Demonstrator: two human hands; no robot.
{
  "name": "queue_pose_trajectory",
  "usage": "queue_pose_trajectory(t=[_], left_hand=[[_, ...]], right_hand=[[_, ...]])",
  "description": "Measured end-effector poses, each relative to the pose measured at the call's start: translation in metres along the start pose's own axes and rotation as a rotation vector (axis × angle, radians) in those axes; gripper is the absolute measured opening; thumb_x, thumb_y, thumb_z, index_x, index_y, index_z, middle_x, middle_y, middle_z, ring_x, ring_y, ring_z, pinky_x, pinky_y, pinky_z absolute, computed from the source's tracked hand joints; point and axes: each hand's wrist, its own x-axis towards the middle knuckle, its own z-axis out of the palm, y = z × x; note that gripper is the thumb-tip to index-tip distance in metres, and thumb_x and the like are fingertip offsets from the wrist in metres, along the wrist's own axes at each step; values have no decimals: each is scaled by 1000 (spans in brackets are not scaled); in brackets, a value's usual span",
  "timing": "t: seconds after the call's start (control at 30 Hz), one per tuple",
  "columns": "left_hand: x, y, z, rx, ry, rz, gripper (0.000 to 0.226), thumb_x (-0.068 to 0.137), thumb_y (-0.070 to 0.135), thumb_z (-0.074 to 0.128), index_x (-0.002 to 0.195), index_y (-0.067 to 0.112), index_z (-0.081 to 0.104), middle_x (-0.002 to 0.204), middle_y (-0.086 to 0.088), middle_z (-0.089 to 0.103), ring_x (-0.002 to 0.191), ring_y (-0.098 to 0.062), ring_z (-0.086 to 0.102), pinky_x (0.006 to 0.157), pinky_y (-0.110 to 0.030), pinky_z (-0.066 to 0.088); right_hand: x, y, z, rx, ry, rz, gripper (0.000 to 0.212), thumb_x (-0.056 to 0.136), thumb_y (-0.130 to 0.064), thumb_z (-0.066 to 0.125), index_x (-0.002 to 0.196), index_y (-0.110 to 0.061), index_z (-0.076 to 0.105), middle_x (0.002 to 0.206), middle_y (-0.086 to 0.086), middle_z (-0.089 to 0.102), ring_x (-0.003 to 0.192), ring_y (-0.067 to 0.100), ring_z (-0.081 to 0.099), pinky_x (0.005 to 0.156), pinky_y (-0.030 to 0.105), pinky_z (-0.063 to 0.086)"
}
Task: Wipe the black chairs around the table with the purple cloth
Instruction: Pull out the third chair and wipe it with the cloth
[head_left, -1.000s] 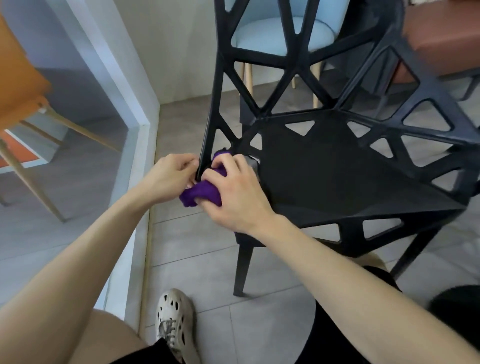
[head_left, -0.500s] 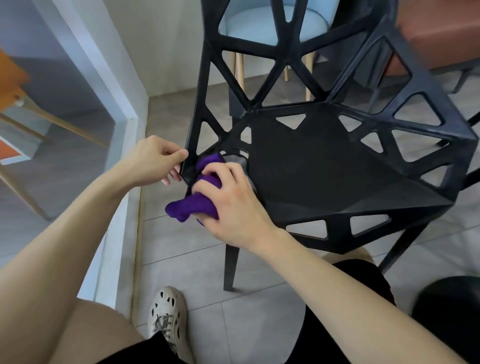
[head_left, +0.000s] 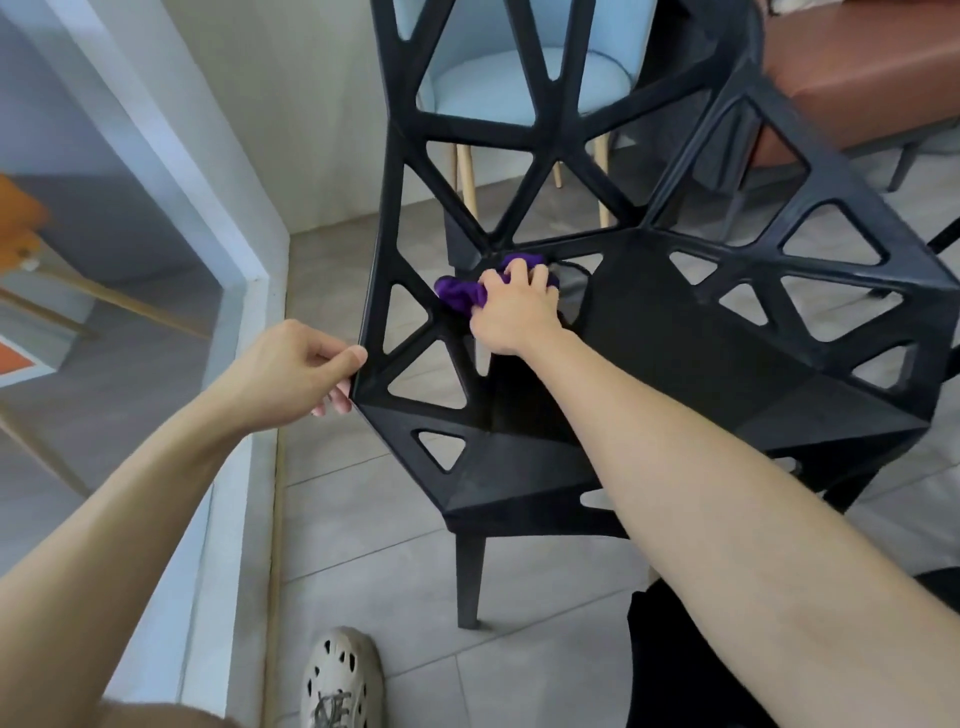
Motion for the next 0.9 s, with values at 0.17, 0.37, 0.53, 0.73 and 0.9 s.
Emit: queue_pose_trajectory(t=[0.17, 0.37, 0.53, 0.73, 0.9], left_hand=[[7, -5, -11, -101, -119, -25, 40, 107, 44, 59, 93, 18, 86, 85, -4, 82, 83, -26, 79, 82, -39, 63], [7, -9, -16, -166, -154, -126, 44, 99, 57, 65, 95, 19, 86, 90, -7, 82, 85, -26, 78, 78, -36, 63], [4, -3, -12, -286, -108, -184, 34, 98, 46, 73, 96, 15, 86, 91, -4, 83, 77, -17, 78, 66, -25, 63], [-8, -7, -25, -433, -162, -239, 45, 116, 35, 44, 116, 6, 77, 105, -14, 82, 97, -26, 80, 64, -25, 63], [-10, -2, -22, -454, -156, -241, 48, 118, 36, 34, 122, 8, 73, 104, -16, 82, 97, -28, 80, 64, -28, 64]], right_hand=[[-60, 4, 5, 102, 12, -156, 38, 104, -40, 60, 140, -29, 55, 142, 9, 42, 133, 38, 35, 108, 56, 42], [-54, -36, -12, 145, 29, -124, 35, 97, -22, 65, 131, -27, 67, 135, 8, 52, 130, 38, 39, 109, 54, 43], [-106, -47, -18, 247, 50, -408, 33, 90, -18, 66, 119, -27, 78, 131, 2, 58, 122, 32, 44, 108, 49, 43], [-130, -80, -4, 433, 138, -507, 37, 90, -22, 70, 126, -26, 75, 139, 3, 55, 126, 28, 45, 111, 37, 43], [-110, -69, -21, 401, 89, -508, 29, 89, -27, 63, 112, -30, 81, 126, -1, 59, 121, 27, 52, 104, 34, 42]])
